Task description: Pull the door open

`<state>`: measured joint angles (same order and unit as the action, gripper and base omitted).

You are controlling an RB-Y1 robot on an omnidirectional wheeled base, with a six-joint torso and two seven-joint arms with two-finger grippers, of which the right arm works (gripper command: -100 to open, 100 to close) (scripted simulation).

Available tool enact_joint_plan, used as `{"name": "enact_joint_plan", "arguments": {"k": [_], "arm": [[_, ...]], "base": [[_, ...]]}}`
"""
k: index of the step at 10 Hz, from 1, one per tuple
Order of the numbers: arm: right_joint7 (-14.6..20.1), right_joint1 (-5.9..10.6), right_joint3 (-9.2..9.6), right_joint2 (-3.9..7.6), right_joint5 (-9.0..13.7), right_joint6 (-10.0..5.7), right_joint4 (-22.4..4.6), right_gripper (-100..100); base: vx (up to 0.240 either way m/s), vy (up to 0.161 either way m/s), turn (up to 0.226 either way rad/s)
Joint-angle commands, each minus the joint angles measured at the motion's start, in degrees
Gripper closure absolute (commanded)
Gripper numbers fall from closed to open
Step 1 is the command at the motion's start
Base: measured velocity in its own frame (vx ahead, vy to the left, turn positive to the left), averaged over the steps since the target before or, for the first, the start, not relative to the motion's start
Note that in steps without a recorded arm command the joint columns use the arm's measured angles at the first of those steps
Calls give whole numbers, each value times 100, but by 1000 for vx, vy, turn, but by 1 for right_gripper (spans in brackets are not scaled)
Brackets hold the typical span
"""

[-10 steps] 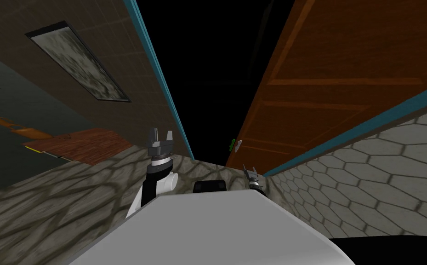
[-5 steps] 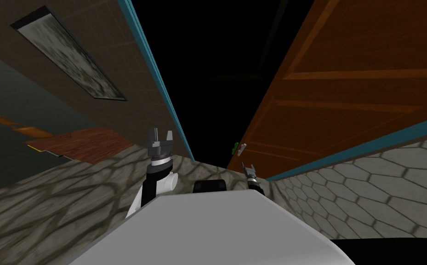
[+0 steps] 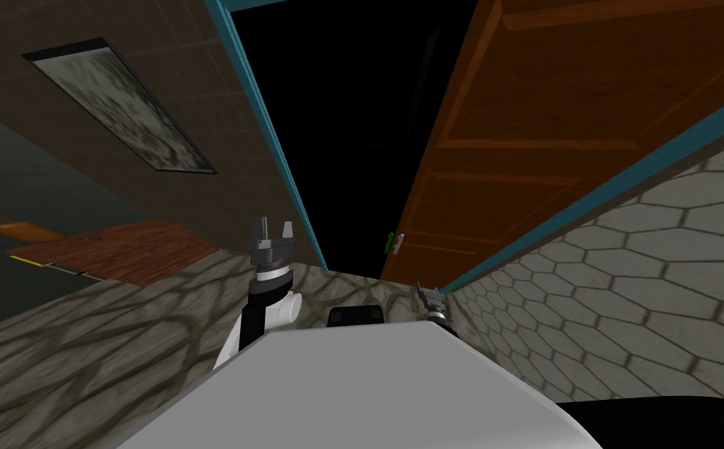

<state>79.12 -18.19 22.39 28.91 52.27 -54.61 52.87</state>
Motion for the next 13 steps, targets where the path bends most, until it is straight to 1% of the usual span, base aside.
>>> {"name": "enact_joint_plan", "arguments": {"k": [1, 3, 4, 5, 6, 7, 8, 10, 13], "arm": [[9, -160, -89, 105, 57, 25, -102, -100], [2, -254, -149, 158, 94, 42, -179, -100], [2, -254, -149, 158, 94, 42, -179, -100], [-2, -317, -192, 194, 121, 54, -232, -100], [-13, -435, -282, 265, 174, 83, -337, -100], [-22, -503, -345, 311, 210, 109, -406, -100], [-48, -463, -436, 334, 248, 197, -454, -100], [-51, -409, -432, 315, 241, 213, -431, -100], [-57, -204, -380, 228, 196, 247, -319, -100]], "base": [[-188, -4, -155], [-125, -13, -75], [-44, -10, -14], [-40, -12, -53], [-81, -32, -156], [-112, -44, -156], [47, -45, -39], [147, -13, 48], [194, -15, 92]]}}
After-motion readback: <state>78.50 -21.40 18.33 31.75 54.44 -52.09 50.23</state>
